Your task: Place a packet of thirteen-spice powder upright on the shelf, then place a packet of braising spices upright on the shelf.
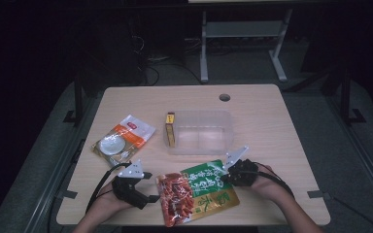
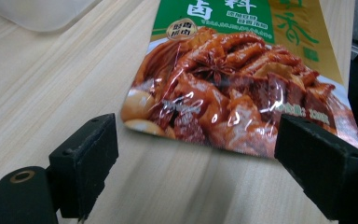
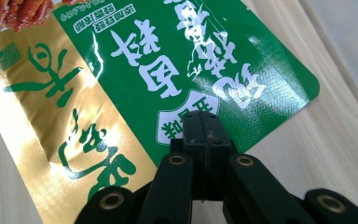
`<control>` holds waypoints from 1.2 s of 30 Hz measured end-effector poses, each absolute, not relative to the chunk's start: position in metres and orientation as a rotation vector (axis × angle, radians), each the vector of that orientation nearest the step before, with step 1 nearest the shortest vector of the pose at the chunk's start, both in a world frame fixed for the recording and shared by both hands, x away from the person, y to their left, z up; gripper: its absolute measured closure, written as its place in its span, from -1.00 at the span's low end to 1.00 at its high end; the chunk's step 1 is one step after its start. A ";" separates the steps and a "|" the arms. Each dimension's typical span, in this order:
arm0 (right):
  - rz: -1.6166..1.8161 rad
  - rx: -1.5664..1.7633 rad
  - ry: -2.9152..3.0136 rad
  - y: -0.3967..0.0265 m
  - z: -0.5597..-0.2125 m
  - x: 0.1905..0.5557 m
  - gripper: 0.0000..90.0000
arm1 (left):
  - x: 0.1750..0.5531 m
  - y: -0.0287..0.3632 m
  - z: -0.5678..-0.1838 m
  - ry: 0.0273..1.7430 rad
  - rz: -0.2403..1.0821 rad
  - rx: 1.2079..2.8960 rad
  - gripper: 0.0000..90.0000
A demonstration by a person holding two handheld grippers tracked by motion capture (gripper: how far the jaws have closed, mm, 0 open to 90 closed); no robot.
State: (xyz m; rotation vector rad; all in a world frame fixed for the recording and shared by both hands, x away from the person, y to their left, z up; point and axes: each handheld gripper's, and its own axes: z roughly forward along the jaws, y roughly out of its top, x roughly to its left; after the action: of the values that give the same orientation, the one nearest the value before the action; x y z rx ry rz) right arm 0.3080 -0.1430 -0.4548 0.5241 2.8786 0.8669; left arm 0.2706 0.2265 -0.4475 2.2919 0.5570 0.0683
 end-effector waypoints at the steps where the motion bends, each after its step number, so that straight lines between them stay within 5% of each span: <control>1: 0.867 0.500 2.876 -0.142 -0.455 0.308 1.00 | 0.271 0.226 -0.448 0.557 0.067 2.291 -0.71; 8: 0.943 0.529 2.864 -0.145 -0.450 0.307 1.00 | 0.270 0.228 -0.446 0.563 0.082 2.274 -0.70; 22: 1.074 0.948 2.625 -0.207 -0.438 0.293 -0.02 | 0.270 0.227 -0.444 0.556 0.077 2.276 -0.70; 36: 1.041 1.023 2.500 -0.217 -0.444 0.295 -0.41 | 0.286 0.199 -0.440 0.500 0.077 2.287 -0.70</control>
State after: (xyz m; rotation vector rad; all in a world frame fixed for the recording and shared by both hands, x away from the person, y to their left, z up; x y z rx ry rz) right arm 0.2948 -0.2174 -0.4438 1.0227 2.5003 1.0410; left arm 0.2864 0.1988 -0.4397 2.2866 0.5001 0.0775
